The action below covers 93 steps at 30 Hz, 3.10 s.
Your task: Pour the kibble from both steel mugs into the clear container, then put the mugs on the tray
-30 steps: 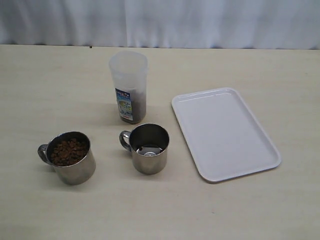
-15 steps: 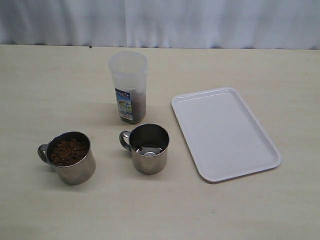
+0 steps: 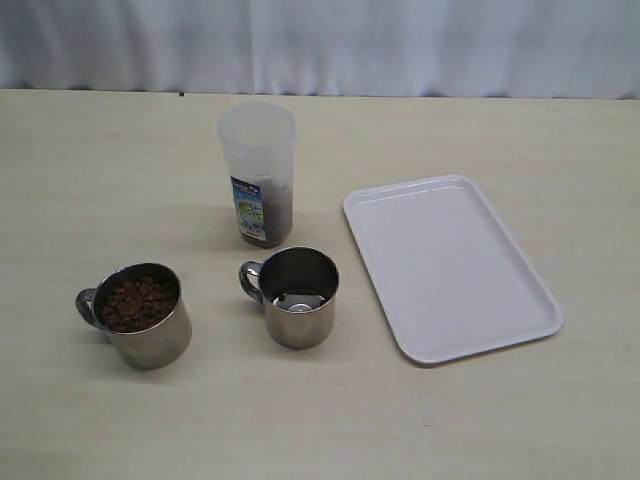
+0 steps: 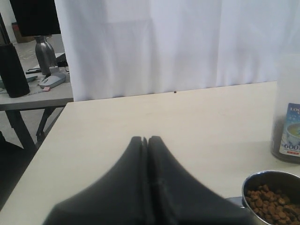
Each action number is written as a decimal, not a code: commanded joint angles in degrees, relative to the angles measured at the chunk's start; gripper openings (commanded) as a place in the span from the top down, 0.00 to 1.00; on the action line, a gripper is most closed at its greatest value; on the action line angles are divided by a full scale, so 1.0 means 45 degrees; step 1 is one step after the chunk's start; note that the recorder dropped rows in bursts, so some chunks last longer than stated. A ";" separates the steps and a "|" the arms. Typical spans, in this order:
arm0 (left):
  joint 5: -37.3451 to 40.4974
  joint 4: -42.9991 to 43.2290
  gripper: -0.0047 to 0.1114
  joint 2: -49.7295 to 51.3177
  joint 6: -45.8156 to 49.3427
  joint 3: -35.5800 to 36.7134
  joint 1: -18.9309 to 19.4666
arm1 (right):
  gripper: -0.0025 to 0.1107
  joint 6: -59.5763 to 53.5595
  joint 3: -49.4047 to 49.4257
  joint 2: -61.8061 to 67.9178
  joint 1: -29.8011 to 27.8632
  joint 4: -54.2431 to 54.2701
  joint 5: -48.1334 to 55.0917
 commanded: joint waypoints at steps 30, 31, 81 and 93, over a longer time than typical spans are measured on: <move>-0.0151 0.0003 0.96 -0.0036 -0.0026 0.0032 -0.0106 | 0.94 0.0491 0.0018 -0.0033 0.1322 -0.0248 0.1017; -0.0151 0.0003 0.96 -0.0036 -0.0026 0.0032 -0.0106 | 0.94 0.0491 0.0018 -0.0033 0.1322 -0.0248 0.1017; -0.1174 -0.4146 0.96 0.2722 -0.0334 0.0032 -0.3652 | 0.94 0.0491 0.0018 -0.0033 0.1322 -0.0248 0.1017; -0.3859 -0.4146 0.96 1.0378 -0.1434 0.0032 -0.5089 | 0.94 0.0491 0.0018 -0.0033 0.1322 -0.0248 0.1017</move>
